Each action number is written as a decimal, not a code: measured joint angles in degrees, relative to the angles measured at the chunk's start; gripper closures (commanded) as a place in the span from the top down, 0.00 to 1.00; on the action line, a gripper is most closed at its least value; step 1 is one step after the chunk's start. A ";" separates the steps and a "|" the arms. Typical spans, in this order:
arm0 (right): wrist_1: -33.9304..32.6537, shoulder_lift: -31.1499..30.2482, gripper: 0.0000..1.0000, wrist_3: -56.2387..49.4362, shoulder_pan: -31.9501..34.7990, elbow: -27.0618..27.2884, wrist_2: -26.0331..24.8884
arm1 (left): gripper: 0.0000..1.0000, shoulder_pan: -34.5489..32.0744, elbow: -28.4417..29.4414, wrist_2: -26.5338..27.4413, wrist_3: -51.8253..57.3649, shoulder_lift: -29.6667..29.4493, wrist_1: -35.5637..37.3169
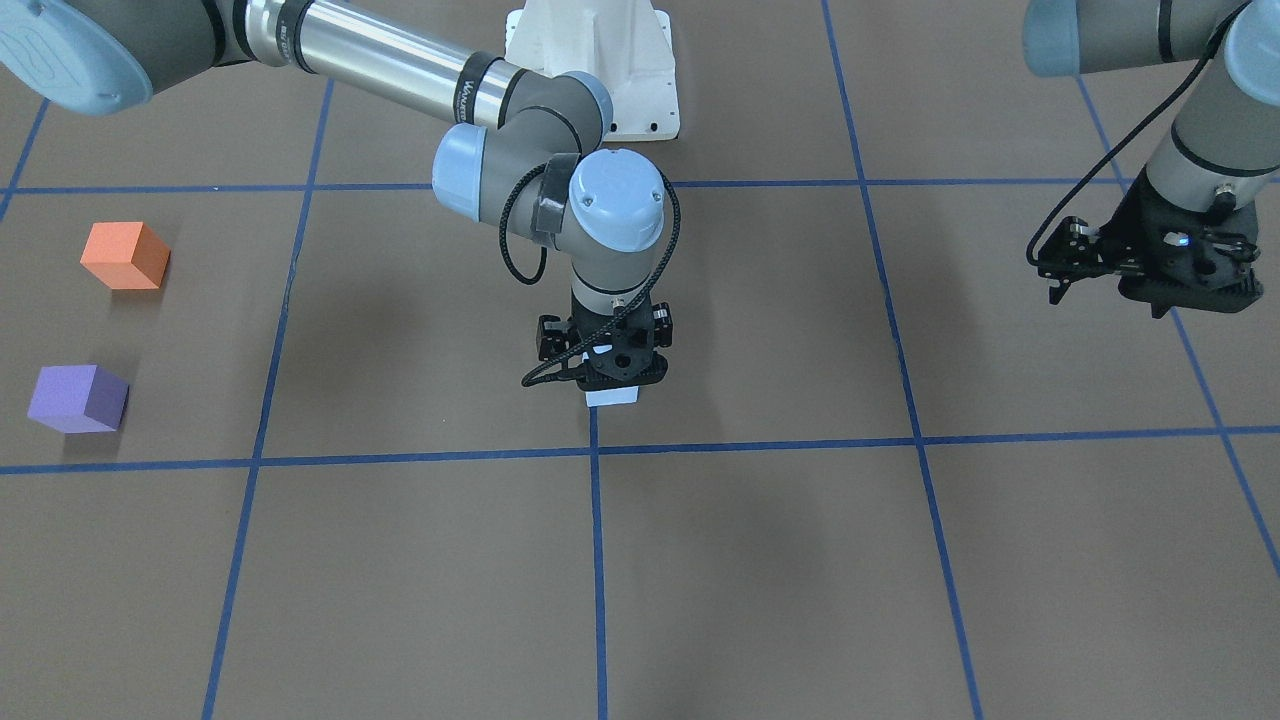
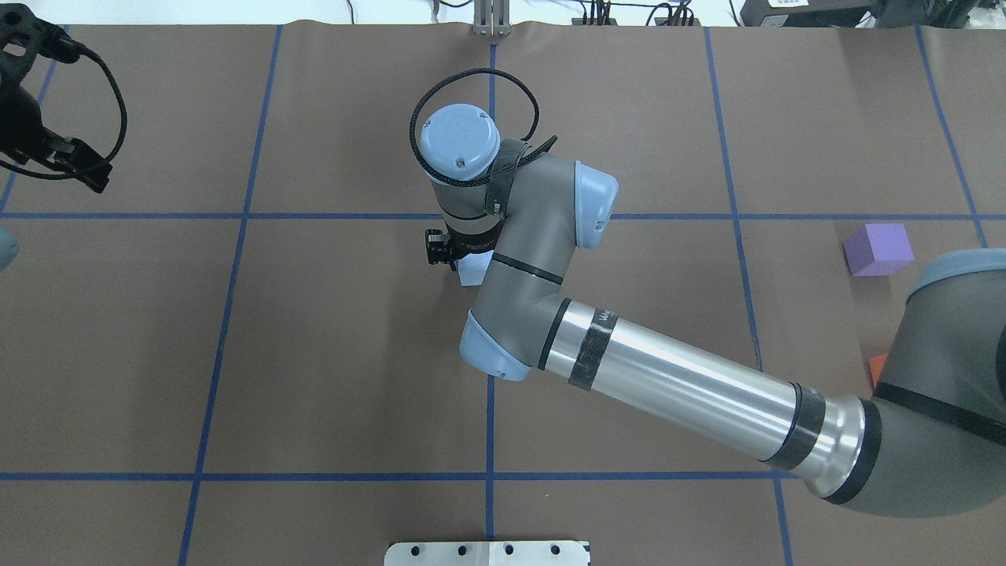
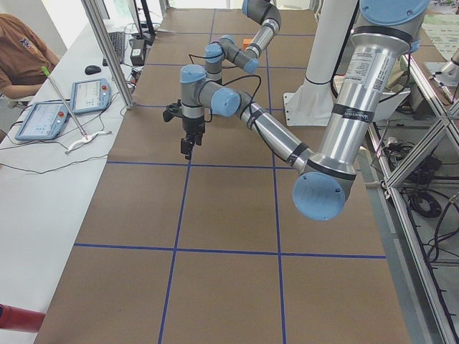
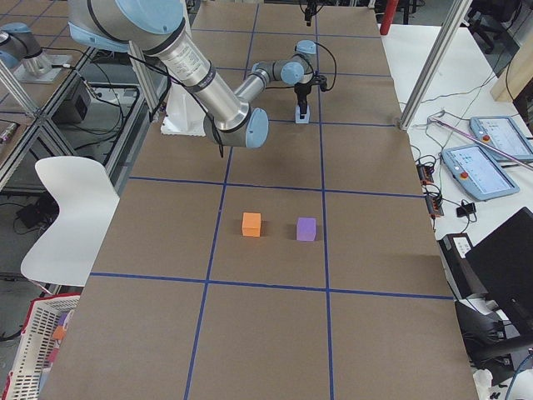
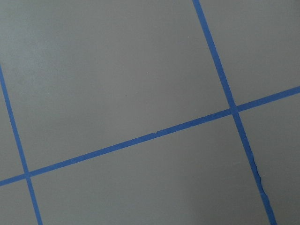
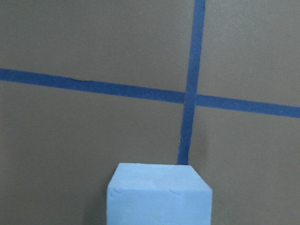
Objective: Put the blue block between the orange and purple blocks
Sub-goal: 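Move the right gripper to the light blue cube while the left arm withdraws, then close the right gripper on the light blue cube and lift it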
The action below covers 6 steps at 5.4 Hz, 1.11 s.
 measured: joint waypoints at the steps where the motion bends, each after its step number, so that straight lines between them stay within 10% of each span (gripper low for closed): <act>1: 1.01 0.01 0.99 -0.11 -0.04 -0.46 -0.20 | 1.00 0.00 0.02 -0.01 0.01 0.00 0.00; 2: 2.50 0.03 0.97 -0.12 -0.07 -0.98 -0.42 | 1.00 0.00 0.03 0.01 0.01 0.00 0.00; 3: 3.65 0.01 0.73 -0.07 -0.07 -1.24 -0.49 | 1.00 -0.02 0.03 0.06 0.02 0.00 0.00; 5: 4.80 0.01 0.00 2.18 -0.07 -1.43 -0.73 | 1.00 -0.07 0.03 0.05 -0.01 0.00 0.03; 6: 4.81 0.06 0.00 3.68 0.04 -0.75 -0.83 | 1.00 -0.02 0.03 0.01 -0.06 0.00 0.07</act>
